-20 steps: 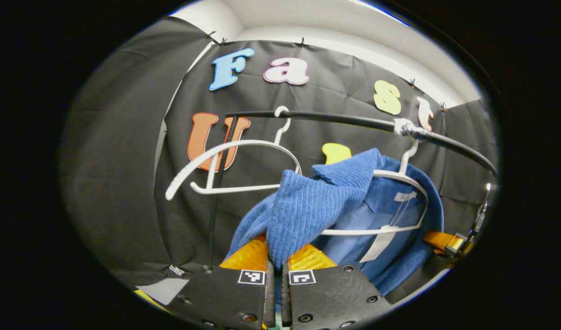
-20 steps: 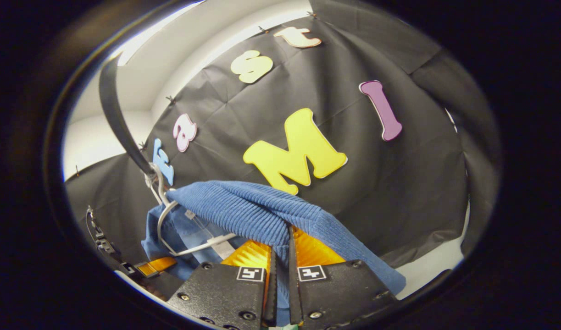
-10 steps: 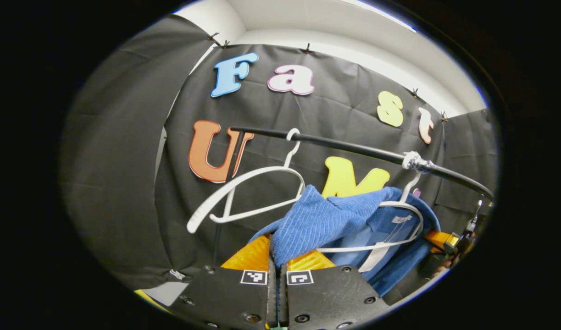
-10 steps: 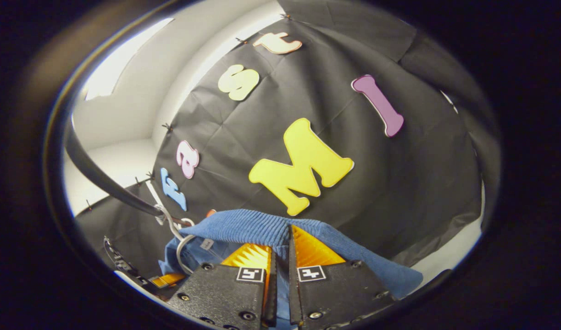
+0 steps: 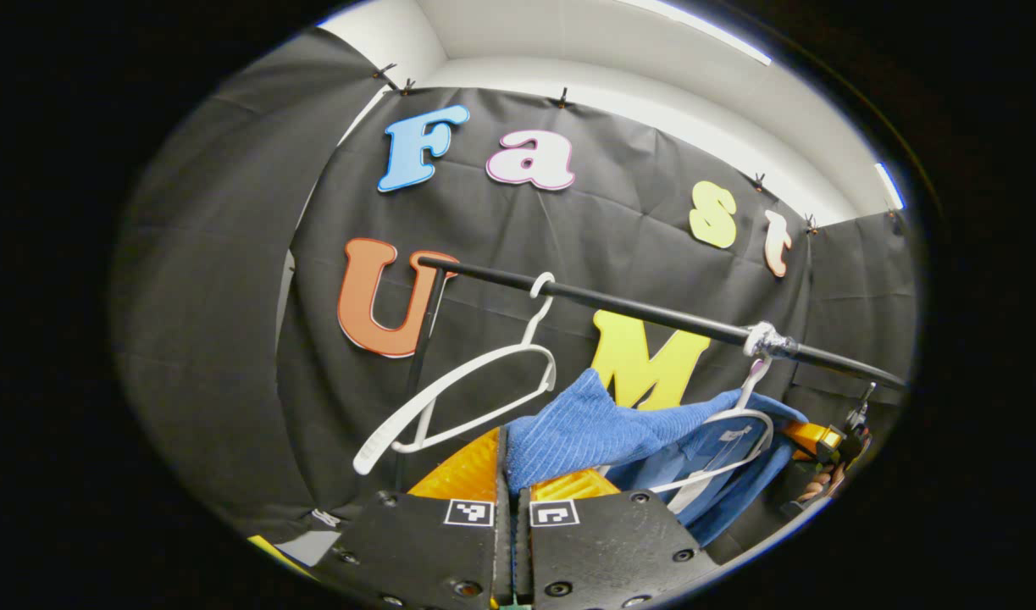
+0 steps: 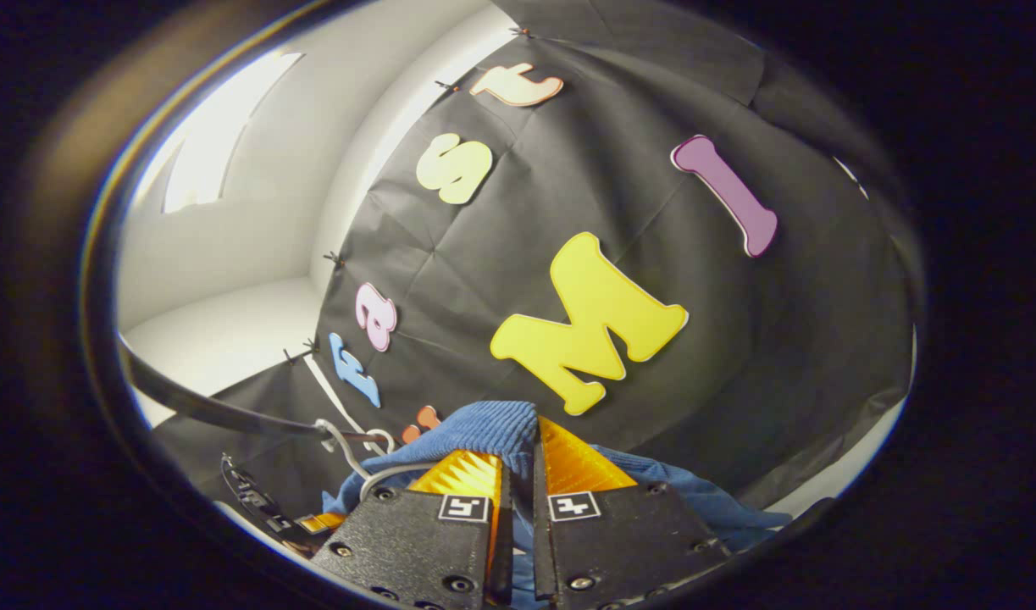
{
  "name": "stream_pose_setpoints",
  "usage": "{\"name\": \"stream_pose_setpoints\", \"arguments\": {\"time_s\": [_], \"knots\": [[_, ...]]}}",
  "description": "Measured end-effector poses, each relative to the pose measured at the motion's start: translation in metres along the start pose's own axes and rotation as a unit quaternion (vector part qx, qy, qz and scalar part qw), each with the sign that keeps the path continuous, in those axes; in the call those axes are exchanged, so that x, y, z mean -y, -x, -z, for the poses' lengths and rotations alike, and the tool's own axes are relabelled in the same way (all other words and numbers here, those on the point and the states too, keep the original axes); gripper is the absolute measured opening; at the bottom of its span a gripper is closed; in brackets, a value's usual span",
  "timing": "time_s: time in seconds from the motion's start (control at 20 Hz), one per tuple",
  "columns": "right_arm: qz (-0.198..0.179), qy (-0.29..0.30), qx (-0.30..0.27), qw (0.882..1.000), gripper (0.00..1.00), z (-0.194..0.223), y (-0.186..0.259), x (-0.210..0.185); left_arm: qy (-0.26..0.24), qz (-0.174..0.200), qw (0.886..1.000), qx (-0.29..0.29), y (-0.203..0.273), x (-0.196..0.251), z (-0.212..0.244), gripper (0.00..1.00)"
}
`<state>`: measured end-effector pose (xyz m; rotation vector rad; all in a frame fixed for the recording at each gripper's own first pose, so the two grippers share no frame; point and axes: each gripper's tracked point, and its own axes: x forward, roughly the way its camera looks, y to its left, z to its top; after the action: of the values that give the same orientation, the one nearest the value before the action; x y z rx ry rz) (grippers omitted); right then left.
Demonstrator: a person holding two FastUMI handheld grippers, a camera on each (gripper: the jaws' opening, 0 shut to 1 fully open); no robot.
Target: Grasp the clothes on the hanger with both hands and then place them into the laundry hamper below.
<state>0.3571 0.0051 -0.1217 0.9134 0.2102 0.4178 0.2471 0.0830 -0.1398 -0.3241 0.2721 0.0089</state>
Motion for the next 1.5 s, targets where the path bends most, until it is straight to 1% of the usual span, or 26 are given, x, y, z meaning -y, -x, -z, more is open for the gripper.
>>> {"name": "stream_pose_setpoints", "arguments": {"time_s": [0.05,0.1,0.15,0.25,0.4,0.45,0.75,1.0,1.05,1.1,1.3,1.5], "knots": [[-0.003,-0.003,-0.001,1.0,0.12,-0.004,-0.004,0.002,0.002,0.003,1.0,-0.003,-0.002,0.001,0.001,0.07],[-0.006,-0.007,-0.006,1.0,0.12,-0.005,-0.008,0.004,0.002,0.006,1.0,-0.007,-0.004,0.002,0.001,0.07],[-0.009,-0.014,-0.009,1.0,0.12,-0.006,-0.011,0.006,0.004,0.009,1.0,-0.009,-0.006,0.001,0.001,0.02],[-0.013,-0.028,-0.021,0.999,0.12,-0.008,-0.02,0.013,0.014,0.02,1.0,-0.016,-0.011,0.002,0.002,0.02],[-0.022,-0.036,-0.045,0.998,0.12,-0.007,-0.034,0.019,0.023,0.025,0.999,-0.026,-0.02,-0.001,0.003,0.02],[-0.023,-0.037,-0.054,0.998,0.12,-0.006,-0.038,0.024,0.025,0.028,0.999,-0.03,-0.023,-0.002,0.005,0.07],[-0.018,-0.052,-0.092,0.994,0.12,0.009,-0.059,0.049,0.025,0.034,0.998,-0.049,-0.04,-0.009,0.014,0.07],[0.001,-0.06,-0.12,0.991,0.12,0.031,-0.065,0.072,0.031,0.036,0.997,-0.065,-0.047,-0.017,0.029,0.07],[-0.001,-0.068,-0.122,0.99,0.12,0.034,-0.067,0.075,0.029,0.036,0.997,-0.066,-0.046,-0.018,0.032,0.07],[-0.001,-0.075,-0.126,0.989,0.12,0.037,-0.066,0.078,0.032,0.036,0.997,-0.068,-0.047,-0.018,0.034,0.02],[0.022,-0.086,-0.14,0.986,0.12,0.055,-0.067,0.1,0.038,0.03,0.995,-0.089,-0.05,-0.029,0.054,0.02],[0.033,-0.095,-0.149,0.984,0.12,0.067,-0.065,0.112,0.043,0.031,0.993,-0.106,-0.043,-0.035,0.075,0.02]]}}
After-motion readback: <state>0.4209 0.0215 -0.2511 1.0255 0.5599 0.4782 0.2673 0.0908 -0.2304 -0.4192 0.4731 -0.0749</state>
